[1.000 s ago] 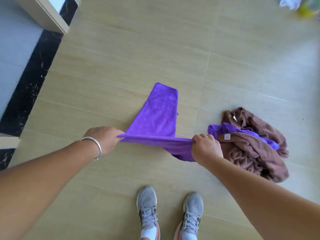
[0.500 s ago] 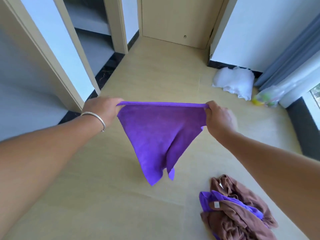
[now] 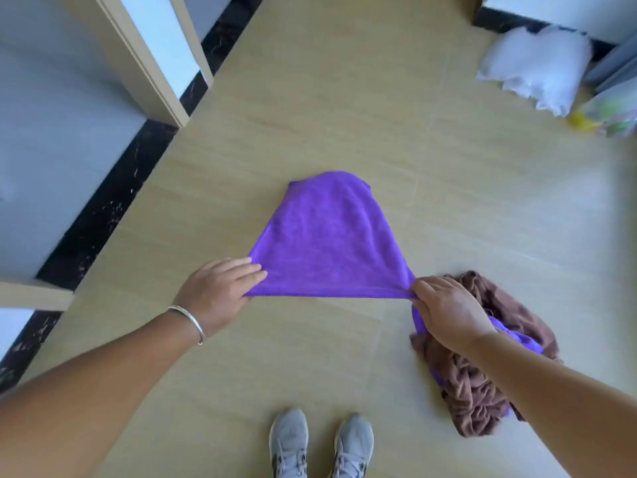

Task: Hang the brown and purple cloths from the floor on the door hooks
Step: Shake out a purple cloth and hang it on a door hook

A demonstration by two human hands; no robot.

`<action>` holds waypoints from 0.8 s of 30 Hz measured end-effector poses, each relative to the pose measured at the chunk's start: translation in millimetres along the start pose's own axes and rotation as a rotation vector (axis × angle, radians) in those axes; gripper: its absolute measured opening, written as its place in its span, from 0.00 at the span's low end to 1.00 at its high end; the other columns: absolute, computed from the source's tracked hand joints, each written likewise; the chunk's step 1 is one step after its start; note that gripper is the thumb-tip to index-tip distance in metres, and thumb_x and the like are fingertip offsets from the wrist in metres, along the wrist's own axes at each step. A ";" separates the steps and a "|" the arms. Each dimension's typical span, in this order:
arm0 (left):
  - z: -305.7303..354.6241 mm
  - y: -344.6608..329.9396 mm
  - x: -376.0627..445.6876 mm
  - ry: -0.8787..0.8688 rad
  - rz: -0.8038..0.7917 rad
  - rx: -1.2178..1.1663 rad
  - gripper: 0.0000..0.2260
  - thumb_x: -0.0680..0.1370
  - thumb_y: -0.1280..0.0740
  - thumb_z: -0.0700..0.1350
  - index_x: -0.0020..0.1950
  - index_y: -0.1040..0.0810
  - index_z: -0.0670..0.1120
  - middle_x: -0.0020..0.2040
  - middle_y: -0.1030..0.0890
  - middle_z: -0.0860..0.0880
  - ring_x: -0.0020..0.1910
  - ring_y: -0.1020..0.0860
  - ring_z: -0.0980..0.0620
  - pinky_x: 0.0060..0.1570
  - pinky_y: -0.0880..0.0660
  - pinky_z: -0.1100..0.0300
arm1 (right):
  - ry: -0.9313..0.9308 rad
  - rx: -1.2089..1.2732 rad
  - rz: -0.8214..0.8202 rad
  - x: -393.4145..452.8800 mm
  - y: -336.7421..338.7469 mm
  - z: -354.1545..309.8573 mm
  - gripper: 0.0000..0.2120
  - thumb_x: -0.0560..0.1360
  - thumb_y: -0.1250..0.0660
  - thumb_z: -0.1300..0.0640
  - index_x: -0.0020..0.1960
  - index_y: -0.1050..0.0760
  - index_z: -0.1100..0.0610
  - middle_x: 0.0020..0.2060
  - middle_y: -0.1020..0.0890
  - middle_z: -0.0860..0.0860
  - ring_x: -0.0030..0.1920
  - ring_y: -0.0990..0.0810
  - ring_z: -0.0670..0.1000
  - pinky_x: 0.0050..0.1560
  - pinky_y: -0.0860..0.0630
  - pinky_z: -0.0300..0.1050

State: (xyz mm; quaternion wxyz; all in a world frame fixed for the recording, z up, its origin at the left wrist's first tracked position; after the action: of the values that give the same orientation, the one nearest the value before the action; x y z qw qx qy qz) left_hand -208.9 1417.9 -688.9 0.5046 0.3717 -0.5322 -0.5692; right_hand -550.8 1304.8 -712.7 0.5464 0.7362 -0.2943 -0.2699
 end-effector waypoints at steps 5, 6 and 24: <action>40.2 -101.1 -95.3 0.124 -0.292 -0.091 0.20 0.58 0.19 0.37 0.48 0.14 0.45 0.48 0.15 0.48 0.48 0.16 0.47 0.45 0.19 0.50 | -0.055 0.042 -0.233 -70.7 -101.9 -12.5 0.06 0.74 0.30 0.60 0.39 0.24 0.60 0.37 0.18 0.54 0.42 0.19 0.59 0.48 0.23 0.50; 46.6 -119.0 -110.2 0.173 -0.388 -0.125 0.19 0.62 0.20 0.38 0.52 0.15 0.45 0.50 0.15 0.49 0.51 0.17 0.48 0.46 0.20 0.52 | -0.067 0.048 -0.275 -83.1 -120.3 -13.8 0.07 0.74 0.31 0.59 0.40 0.24 0.60 0.37 0.18 0.54 0.43 0.19 0.59 0.48 0.23 0.50; -39.2 -322.6 -58.9 0.974 -0.211 -0.753 0.03 0.74 0.28 0.43 0.44 0.20 0.51 0.39 0.18 0.52 0.40 0.21 0.53 0.40 0.29 0.63 | -0.648 0.167 -0.150 -6.1 -278.2 82.8 0.08 0.73 0.31 0.46 0.46 0.21 0.49 0.39 0.17 0.53 0.43 0.21 0.59 0.45 0.26 0.50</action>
State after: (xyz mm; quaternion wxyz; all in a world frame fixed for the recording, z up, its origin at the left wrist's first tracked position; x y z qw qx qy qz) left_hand -216.3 1441.6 -1018.2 0.7270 0.4357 0.0356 -0.5295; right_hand -576.0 1319.7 -1001.6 0.3410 0.6740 -0.4186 -0.5042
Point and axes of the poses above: each hand's wrist, its own x-axis towards the middle knuckle, its own y-axis out of the back of the hand, z = x × y, the point moved 4 cm from there along x, towards the middle knuckle
